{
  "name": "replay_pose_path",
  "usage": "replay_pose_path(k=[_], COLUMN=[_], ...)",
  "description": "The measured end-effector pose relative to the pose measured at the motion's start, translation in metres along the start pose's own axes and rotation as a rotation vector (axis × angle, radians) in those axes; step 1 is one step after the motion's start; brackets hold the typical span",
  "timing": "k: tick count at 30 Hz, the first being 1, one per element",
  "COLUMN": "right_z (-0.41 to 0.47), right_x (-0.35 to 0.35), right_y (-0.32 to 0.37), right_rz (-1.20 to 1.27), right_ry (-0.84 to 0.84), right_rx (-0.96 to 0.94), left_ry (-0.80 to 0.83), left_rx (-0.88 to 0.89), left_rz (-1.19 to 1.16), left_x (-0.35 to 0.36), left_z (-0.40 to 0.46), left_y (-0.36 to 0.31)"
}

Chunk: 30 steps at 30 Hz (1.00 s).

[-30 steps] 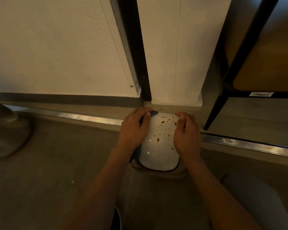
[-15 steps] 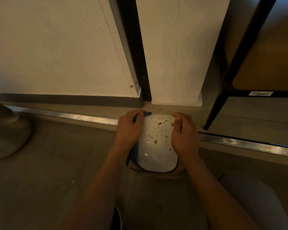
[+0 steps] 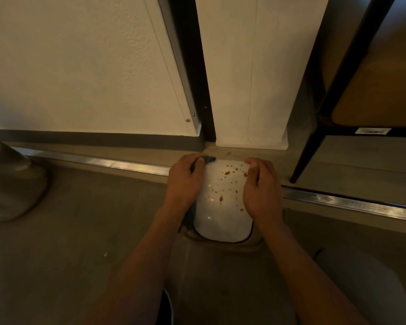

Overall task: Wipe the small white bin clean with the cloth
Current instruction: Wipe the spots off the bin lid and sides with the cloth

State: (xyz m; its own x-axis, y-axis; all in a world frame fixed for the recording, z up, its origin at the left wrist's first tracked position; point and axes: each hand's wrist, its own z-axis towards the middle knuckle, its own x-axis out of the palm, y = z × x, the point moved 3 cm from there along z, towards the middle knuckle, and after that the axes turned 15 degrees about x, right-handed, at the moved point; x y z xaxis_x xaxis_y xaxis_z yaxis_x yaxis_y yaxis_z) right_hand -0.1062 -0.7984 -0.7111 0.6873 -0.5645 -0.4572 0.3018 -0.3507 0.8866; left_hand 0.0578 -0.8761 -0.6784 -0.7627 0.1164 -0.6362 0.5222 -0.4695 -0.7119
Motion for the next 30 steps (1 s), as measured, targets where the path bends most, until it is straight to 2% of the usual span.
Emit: replay_pose_path(k=[1,3,6,8,12,15,17,19,23,25,27,29,30], right_z=[0.0,-0.001,-0.002,-0.002,-0.002,-0.001,-0.001,-0.001,-0.001,-0.002,-0.002,-0.002,-0.002], right_x=[0.0,0.0,0.0,0.0,-0.001,-0.001,0.0,0.001,0.002,0.001,0.0,0.0,0.0], right_y=[0.0,0.003,0.004,0.004,0.005,0.004,0.003,0.003,0.002,0.003,0.003,0.002,0.003], right_rz=[0.001,-0.004,-0.025,-0.038,-0.042,-0.048,-0.051,-0.063,-0.072,-0.054,-0.043,-0.035,-0.035], right_ry=[-0.005,-0.016,-0.028,-0.025,-0.008,-0.012,-0.018,-0.029,-0.031,-0.017,-0.012,-0.016,-0.018], right_rx=[-0.004,-0.011,-0.003,0.002,-0.005,-0.006,-0.001,-0.001,-0.004,-0.005,-0.011,-0.018,-0.016], left_ry=[0.058,0.104,0.02,-0.046,-0.101,0.023,0.093,0.095,-0.046,-0.073,-0.047,0.062,0.115], left_rx=[-0.015,0.084,0.328,0.402,0.151,-0.031,0.056,0.182,0.407,0.311,0.073,-0.11,-0.118], left_rz=[0.045,0.159,0.224,0.203,0.062,0.091,0.19,0.265,0.212,0.086,-0.011,0.026,0.076], left_x=[0.001,0.006,0.006,0.004,0.0,0.002,0.006,0.01,0.005,0.002,0.002,0.004,0.005], left_z=[0.007,0.01,-0.01,-0.026,-0.023,0.007,0.014,0.005,-0.023,-0.026,-0.01,0.008,0.014], left_y=[-0.001,-0.007,-0.013,-0.004,0.005,-0.002,-0.008,-0.012,-0.001,0.009,0.012,0.008,0.003])
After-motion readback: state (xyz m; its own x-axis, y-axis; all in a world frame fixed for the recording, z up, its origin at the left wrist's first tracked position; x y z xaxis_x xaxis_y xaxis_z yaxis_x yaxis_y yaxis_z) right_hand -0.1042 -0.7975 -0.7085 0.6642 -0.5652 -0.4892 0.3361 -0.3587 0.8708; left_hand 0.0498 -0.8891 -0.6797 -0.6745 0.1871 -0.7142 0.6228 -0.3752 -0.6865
